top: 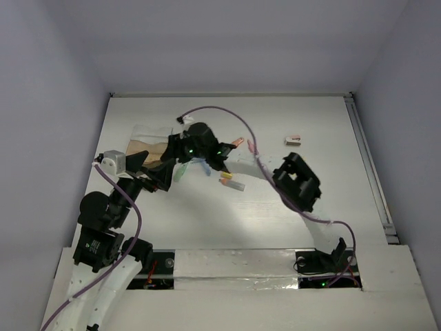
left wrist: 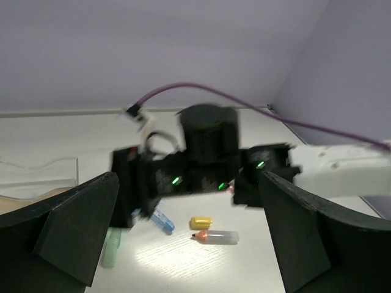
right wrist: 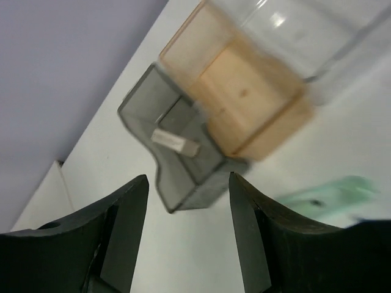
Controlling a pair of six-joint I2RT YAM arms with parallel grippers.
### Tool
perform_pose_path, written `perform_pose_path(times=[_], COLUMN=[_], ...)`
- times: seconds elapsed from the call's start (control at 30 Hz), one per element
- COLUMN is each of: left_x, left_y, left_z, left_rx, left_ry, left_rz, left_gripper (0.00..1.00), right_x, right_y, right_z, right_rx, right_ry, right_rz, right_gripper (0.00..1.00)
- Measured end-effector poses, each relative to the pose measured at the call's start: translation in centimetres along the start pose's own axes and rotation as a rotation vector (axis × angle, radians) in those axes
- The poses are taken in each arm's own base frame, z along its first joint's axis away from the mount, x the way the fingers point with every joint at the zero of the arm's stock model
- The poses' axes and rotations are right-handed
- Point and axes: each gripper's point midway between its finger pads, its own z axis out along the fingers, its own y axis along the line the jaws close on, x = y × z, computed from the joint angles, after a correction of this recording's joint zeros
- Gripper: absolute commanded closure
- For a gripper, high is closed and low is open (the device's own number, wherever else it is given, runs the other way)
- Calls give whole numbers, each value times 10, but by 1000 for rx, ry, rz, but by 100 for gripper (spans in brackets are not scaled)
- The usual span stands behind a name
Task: Sort the stationery into containers
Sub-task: Pick up the stationery from the center of the board.
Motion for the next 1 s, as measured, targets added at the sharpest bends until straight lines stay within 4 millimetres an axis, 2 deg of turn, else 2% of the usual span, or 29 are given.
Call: perform_pose_path(times=[0.07,0.13,0.2,0.23,0.27,0.3,0.33,0.4,0.53,0.73,0.9,0.93,1.0], left_x=[-1,-3,-5,-5,-6,-6,-6,-5,-5,-5,-5,-5,-5], left_y=[-1,-2,-3,-4,-5,-5,-6,-6,-7,-8,-8,-8,-8], left_z=[-2,-3,-5,-6,-6,-6,-6,-7,-7,-7,-7,-7,-7], left_rx=[2,7,12,15,16,18,20,23,28,30,30,30,29], left_ry=[-5,-13,-20,-23,-25,-25,-25,-23,-22,-22,-22,-22,-22], left_rz=[0,0,0,0,0,-1,-1,-2,-3,-3,-1,-1,-1], left_gripper=[1,1,1,1,1,1,1,1,1,1,1,1,1], right_x=[-31,-73,-113,-126,-137,-143,-144,-130,-85,-39,-2,2,-3], right_y=[-25,-69,-121,-150,-178,-207,-235,-273,-314,-356,-386,-388,-391], right_z=[-33,-83,-138,-167,-195,-225,-254,-291,-322,-345,-348,-346,-342], right_rx=[54,160,299,378,461,551,644,788,968,1080,1116,1116,1110], right_ry=[-54,-154,-268,-313,-359,-398,-424,-418,-292,-153,-52,-36,-43], right_rz=[23,53,87,107,128,154,178,215,262,333,406,411,408], right_gripper=[40,38,25,19,11,8,4,2,0,0,0,0,0])
